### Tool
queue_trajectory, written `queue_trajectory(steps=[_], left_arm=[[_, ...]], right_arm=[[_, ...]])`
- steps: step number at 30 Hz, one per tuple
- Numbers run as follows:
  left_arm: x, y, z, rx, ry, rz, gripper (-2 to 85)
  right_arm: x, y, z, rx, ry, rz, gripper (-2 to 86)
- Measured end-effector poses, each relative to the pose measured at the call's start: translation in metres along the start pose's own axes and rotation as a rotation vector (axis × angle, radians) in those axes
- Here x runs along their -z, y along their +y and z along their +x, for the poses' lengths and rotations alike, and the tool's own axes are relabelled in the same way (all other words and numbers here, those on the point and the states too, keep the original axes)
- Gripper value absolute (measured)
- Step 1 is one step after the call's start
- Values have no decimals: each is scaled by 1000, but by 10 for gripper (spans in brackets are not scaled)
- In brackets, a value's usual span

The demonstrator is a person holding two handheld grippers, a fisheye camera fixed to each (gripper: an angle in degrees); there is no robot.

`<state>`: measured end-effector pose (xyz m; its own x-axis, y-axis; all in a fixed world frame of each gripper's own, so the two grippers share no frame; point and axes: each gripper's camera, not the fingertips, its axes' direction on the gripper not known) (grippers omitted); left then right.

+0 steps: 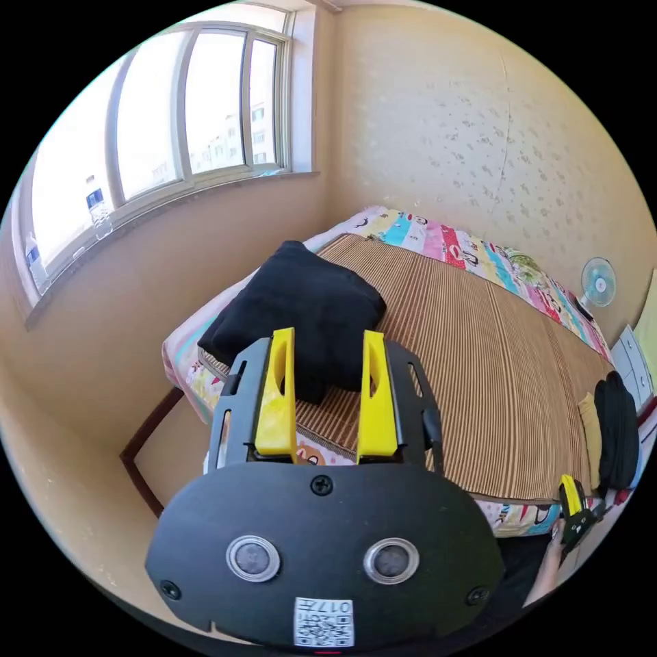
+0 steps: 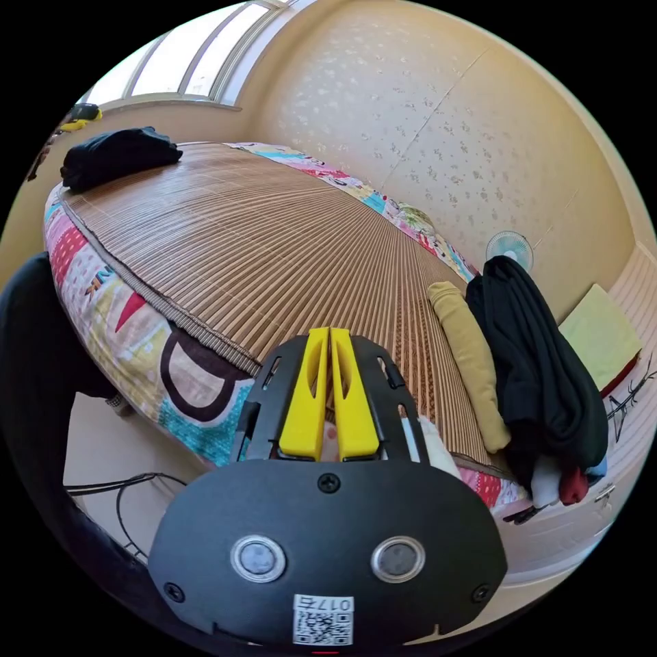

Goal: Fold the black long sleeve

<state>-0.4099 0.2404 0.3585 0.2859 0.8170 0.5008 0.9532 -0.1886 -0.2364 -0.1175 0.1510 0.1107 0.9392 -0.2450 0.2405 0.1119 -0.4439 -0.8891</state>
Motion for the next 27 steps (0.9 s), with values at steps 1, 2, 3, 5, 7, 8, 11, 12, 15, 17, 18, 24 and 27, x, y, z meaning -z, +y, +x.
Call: queue_trajectory(steps=[1,2,3,5,7,8,11,12,15,17,18,24,27], left_arm=[[-22,-13,-2,6,5,-68,154],[-38,-18,-3,8,22,-119,153],[-76,-24,-4,22,70,-272,149],[-97,-26,1,71,40,-358,132],[-76,-32,28,73,-24,-303,81],[-68,-33,38,60,-45,-280,64],[-31,-26,98,-131,-106,-183,36],[-19,-18,118,-196,-60,-166,31],[12,17,155,-341,182,-128,22],[26,44,172,-438,383,-135,20],[29,63,181,-507,527,-165,21],[-6,151,204,-611,933,-409,35],[-29,160,191,-447,1071,-446,43]], right_arm=[[0,2,6,-23,-26,7,3],[-1,4,11,-45,-52,15,3],[-2,5,17,-70,-74,23,3],[-4,7,26,-117,-108,30,3],[-6,9,35,-157,-142,36,3],[-7,10,41,-175,-164,36,3],[-11,12,59,-231,-239,21,3],[-13,13,64,-247,-259,19,3],[-20,23,91,-335,-389,28,3],[-23,27,101,-362,-431,33,4],[-24,29,105,-370,-444,33,4],[-26,33,111,-358,-440,48,4],[-28,38,119,-374,-458,66,6]])
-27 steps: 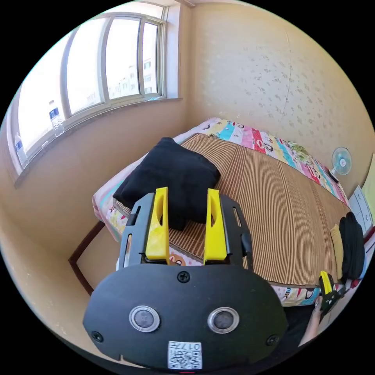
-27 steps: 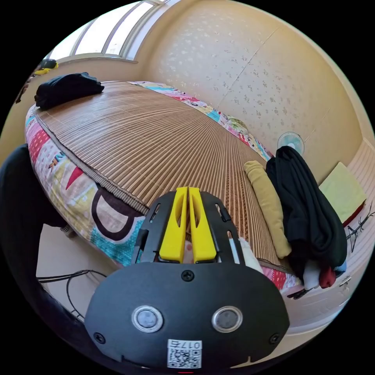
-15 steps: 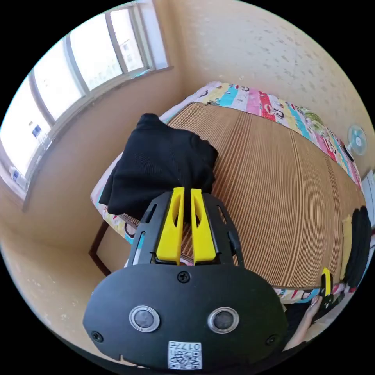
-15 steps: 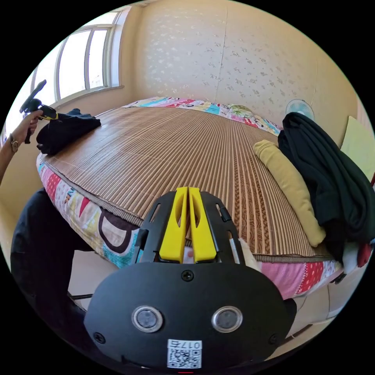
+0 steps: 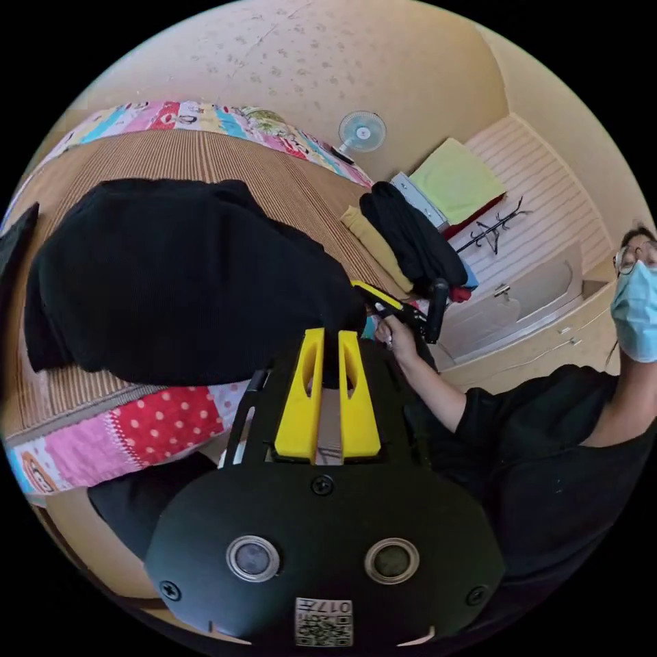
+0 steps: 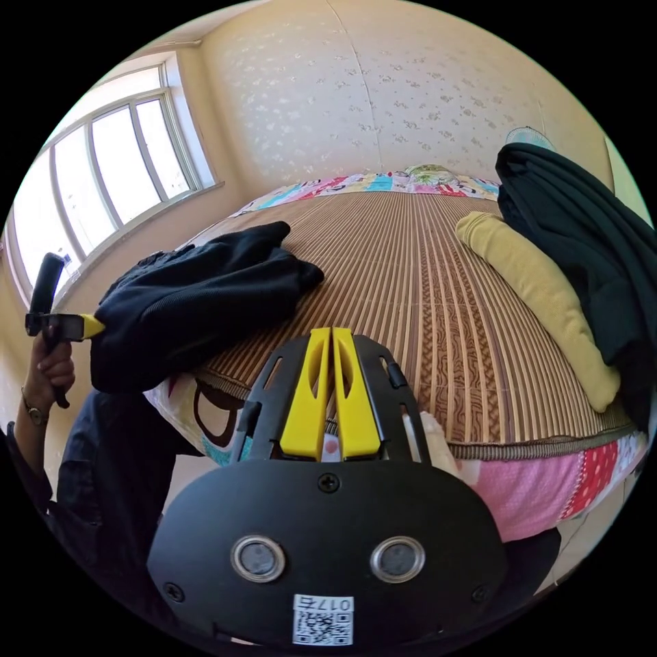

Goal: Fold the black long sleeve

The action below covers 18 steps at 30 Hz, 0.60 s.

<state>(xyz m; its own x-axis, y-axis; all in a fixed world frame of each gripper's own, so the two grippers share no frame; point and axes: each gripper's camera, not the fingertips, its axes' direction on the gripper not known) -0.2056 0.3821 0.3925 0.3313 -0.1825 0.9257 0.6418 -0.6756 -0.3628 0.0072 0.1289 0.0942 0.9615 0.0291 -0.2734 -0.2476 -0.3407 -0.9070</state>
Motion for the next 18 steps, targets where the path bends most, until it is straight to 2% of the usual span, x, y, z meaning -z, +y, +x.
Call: queue_trajectory(steps=[2,5,7,9,10,12,14,16,18], left_arm=[[9,0,-3,35,-7,88,50],[19,-13,21,-14,-190,167,57],[20,-28,53,-30,-432,231,61],[19,-34,78,-68,-586,318,63],[15,-36,93,-115,-633,376,63],[0,-44,107,-188,-615,398,64],[-27,-60,111,-243,-547,295,69],[-75,-86,101,-216,-492,93,88],[-113,-97,84,-178,-499,-11,97]], right_arm=[[1,0,5,-10,-16,4,7],[3,0,14,-25,-36,8,8],[3,-1,17,-31,-41,8,8],[4,-1,21,-35,-43,8,9],[5,-2,22,-36,-44,9,9],[6,-2,26,-43,-52,10,9],[7,-3,31,-52,-65,11,9],[8,-4,37,-66,-85,12,9],[9,-4,45,-91,-120,16,9]])
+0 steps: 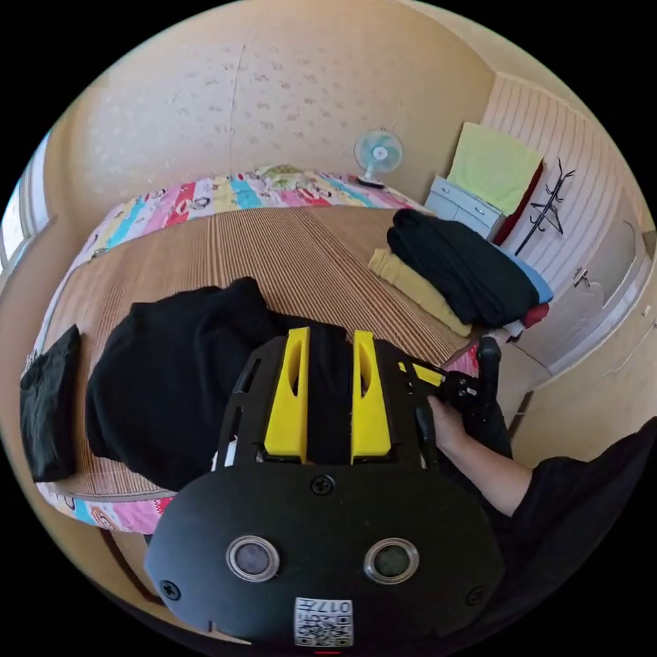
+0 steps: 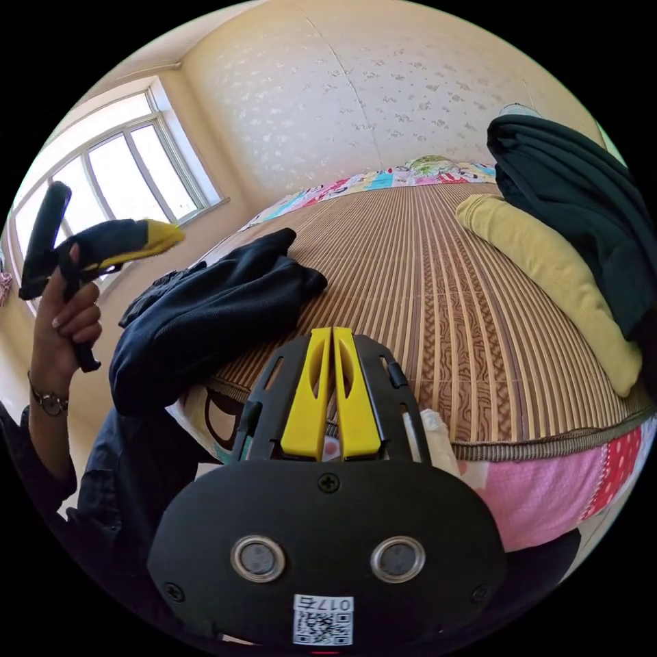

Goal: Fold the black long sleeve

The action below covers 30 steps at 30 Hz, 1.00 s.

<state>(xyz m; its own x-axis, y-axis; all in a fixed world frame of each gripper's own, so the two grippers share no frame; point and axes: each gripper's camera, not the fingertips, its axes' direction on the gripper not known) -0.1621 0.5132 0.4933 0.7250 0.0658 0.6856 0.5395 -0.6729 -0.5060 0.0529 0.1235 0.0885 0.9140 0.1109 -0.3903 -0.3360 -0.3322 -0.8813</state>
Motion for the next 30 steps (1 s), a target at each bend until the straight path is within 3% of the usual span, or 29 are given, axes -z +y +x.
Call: queue_trajectory(steps=[3,11,16,30], left_arm=[[-75,-2,-15,81,0,-235,94],[-49,50,-63,146,272,-12,40],[-17,88,-68,94,201,56,38],[-19,125,-91,141,258,65,38]], right_arm=[[2,-2,11,-38,-50,5,8],[5,-9,24,-68,-104,-7,7],[6,-12,16,-34,-68,-18,12],[5,-13,-27,199,-160,-64,9]])
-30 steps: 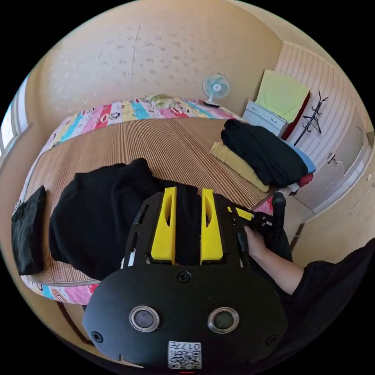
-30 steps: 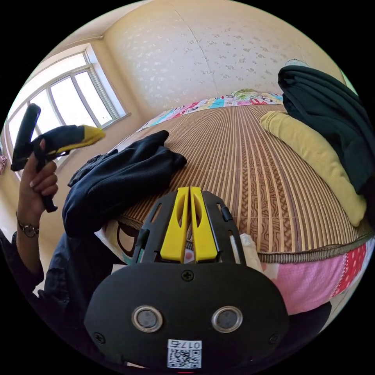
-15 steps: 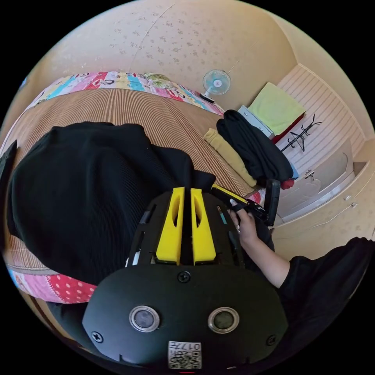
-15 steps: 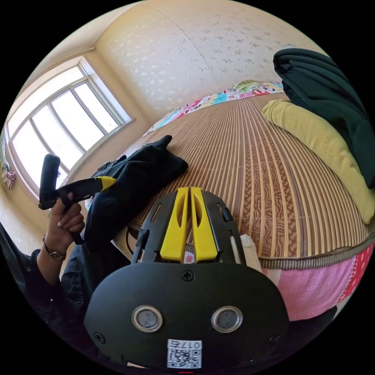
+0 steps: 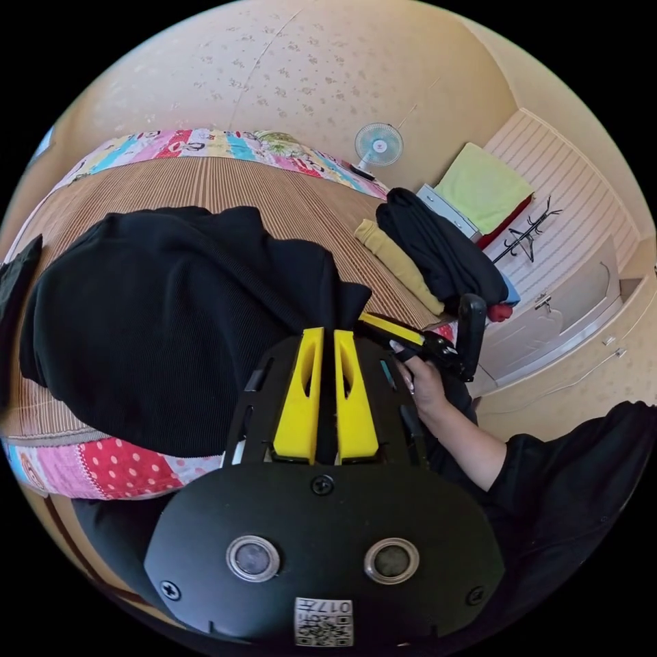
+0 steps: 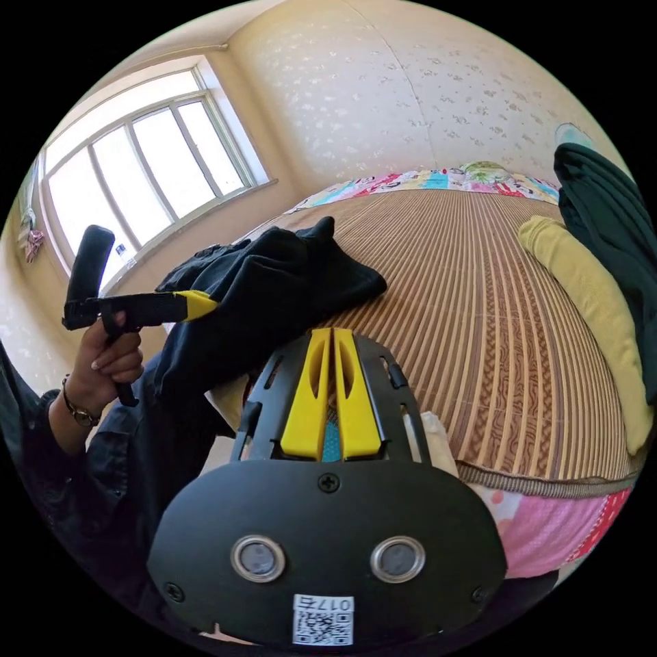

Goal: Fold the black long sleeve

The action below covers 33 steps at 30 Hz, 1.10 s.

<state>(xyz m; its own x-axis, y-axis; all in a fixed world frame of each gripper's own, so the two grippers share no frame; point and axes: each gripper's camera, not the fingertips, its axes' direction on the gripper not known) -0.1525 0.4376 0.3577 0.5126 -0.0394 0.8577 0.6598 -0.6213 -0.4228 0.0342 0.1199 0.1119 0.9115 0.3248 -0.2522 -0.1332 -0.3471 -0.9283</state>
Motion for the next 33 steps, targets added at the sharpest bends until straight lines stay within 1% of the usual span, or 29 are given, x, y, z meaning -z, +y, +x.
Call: queue_trajectory(steps=[2,4,7,10,12,14,17,19,23,27,30,33], left_arm=[[0,3,-6,11,19,6,38],[0,6,-12,6,18,5,38],[-2,9,-17,1,20,2,38],[-4,10,-22,-23,44,-11,37],[-6,10,-23,-53,68,-31,37],[-7,11,-23,-97,88,-49,36],[-7,15,-14,-224,75,-89,36],[-5,20,-10,-269,40,-87,36],[-1,26,-20,-226,74,-43,36],[-3,27,-30,-216,114,-53,37],[-3,27,-23,-312,119,-98,35],[-5,28,-12,-421,127,-153,35]], right_arm=[[-1,0,-5,19,-21,-1,9],[-1,-1,-7,25,2,0,8],[2,-3,-9,30,71,-2,7],[9,-4,-5,-7,187,23,6],[18,-4,-1,-17,202,63,6],[28,-4,3,-26,194,109,6],[42,-3,8,-17,163,176,5],[44,-5,11,14,110,169,5],[34,-14,20,58,-7,74,5],[43,-16,28,54,24,102,5],[62,-17,44,30,26,169,5],[72,-21,60,36,-4,189,5]])
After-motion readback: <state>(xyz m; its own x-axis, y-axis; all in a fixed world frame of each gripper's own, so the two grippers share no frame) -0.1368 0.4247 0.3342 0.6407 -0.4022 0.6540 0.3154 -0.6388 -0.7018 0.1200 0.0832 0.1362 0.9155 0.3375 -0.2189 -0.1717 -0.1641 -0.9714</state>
